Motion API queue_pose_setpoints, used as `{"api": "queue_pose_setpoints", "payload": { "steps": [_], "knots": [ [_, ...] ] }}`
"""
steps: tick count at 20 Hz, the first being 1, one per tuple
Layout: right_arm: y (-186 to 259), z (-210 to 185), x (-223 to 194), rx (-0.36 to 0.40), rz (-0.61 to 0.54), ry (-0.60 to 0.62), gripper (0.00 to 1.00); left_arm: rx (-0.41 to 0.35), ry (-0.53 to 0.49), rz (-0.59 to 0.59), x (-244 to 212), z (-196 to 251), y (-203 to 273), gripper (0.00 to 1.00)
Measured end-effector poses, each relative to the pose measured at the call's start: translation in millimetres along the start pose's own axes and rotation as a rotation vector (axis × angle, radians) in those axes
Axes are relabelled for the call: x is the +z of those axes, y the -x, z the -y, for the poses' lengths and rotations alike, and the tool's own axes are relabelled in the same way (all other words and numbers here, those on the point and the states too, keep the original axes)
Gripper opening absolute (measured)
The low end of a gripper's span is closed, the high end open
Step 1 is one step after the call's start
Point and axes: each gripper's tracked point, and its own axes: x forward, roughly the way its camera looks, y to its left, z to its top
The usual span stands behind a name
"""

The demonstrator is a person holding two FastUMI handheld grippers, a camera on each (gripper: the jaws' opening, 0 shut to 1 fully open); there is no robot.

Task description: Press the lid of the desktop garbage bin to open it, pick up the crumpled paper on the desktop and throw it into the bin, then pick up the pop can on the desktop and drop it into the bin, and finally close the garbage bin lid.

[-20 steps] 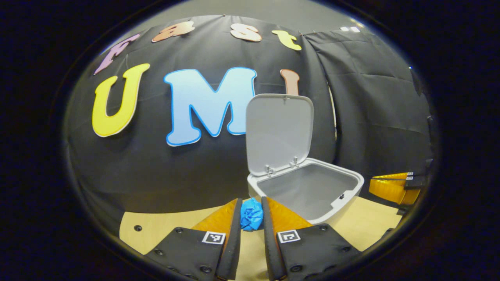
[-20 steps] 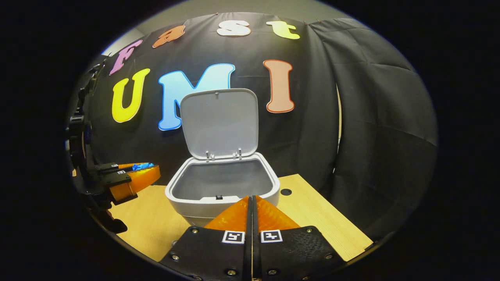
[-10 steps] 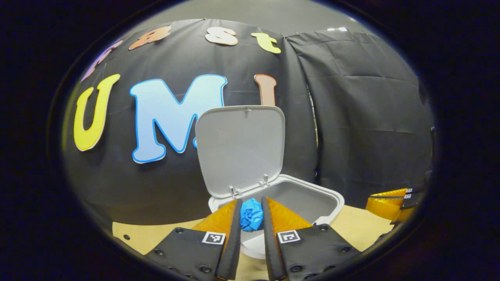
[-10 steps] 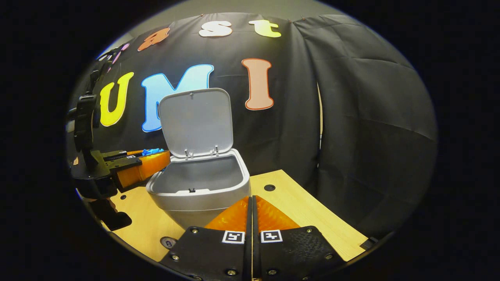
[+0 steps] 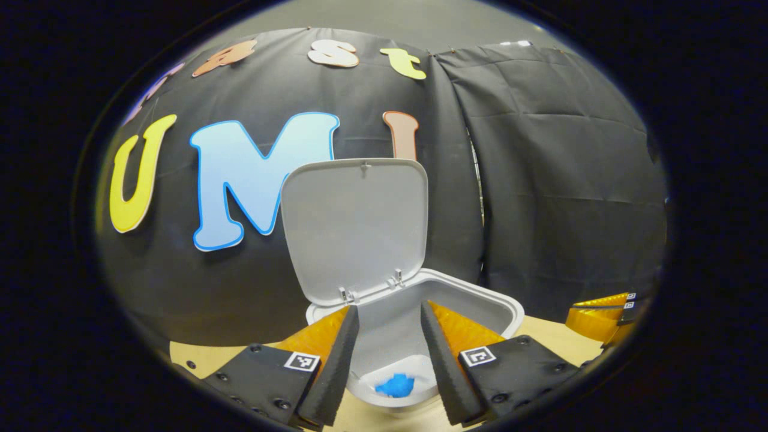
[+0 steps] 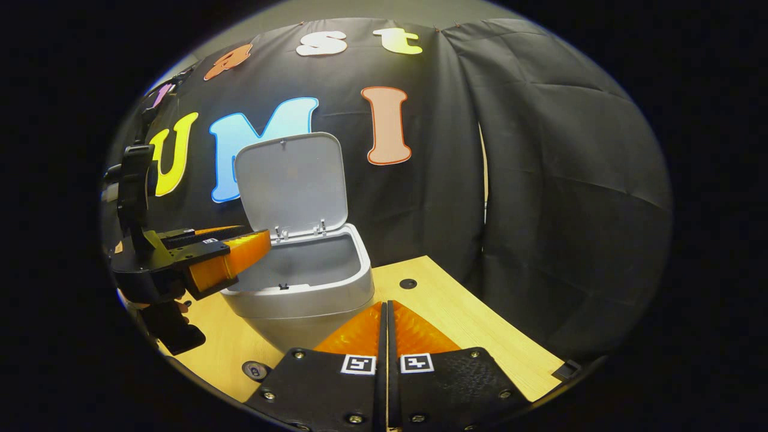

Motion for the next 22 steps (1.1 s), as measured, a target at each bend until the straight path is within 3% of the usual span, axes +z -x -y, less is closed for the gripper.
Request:
{"api": "queue_pose_setpoints", "payload": {
  "steps": [1, 4, 5, 6, 7, 9, 11, 22],
  "knots": [
    [-0.1, -2.0, -1.8, 0.006, -0.002, 0.001, 0.01, 0.007, 0.001, 0.002, 0.9, -2.5, 1.2, 0.77],
    [0.2, -12.6, -5.0, 0.032, -0.011, 0.005, 0.01, 0.027, 0.003, 0.004, 1.2, -11.5, 6.3, 0.73],
    [0.5, -16.7, -6.9, 0.043, -0.014, 0.005, 0.01, 0.035, 0.005, 0.004, 1.2, -15.4, 9.4, 0.79],
    [0.9, -21.1, -9.0, 0.055, -0.019, 0.005, 0.01, 0.047, 0.007, 0.005, 0.2, -20.2, 12.9, 0.73],
    [0.8, -27.5, -11.7, 0.07, -0.024, 0.004, 0.01, 0.06, 0.009, 0.005, 0.2, -25.9, 16.1, 0.79],
    [2.3, -41.0, -17.7, 0.103, -0.039, 0.007, 0.0, 0.088, 0.02, 0.005, -1.1, -39.1, 25.3, 0.73],
    [3.2, -54.6, -24.2, 0.135, -0.05, 0.018, 0.01, 0.123, 0.036, 0.003, -4.4, -55.0, 35.2, 0.79],
    [11.5, -133.1, -61.5, 0.338, -0.135, 0.123, 0.01, 0.337, 0.093, -0.022, -30.9, -145.6, 115.6, 0.79]
  ]
}}
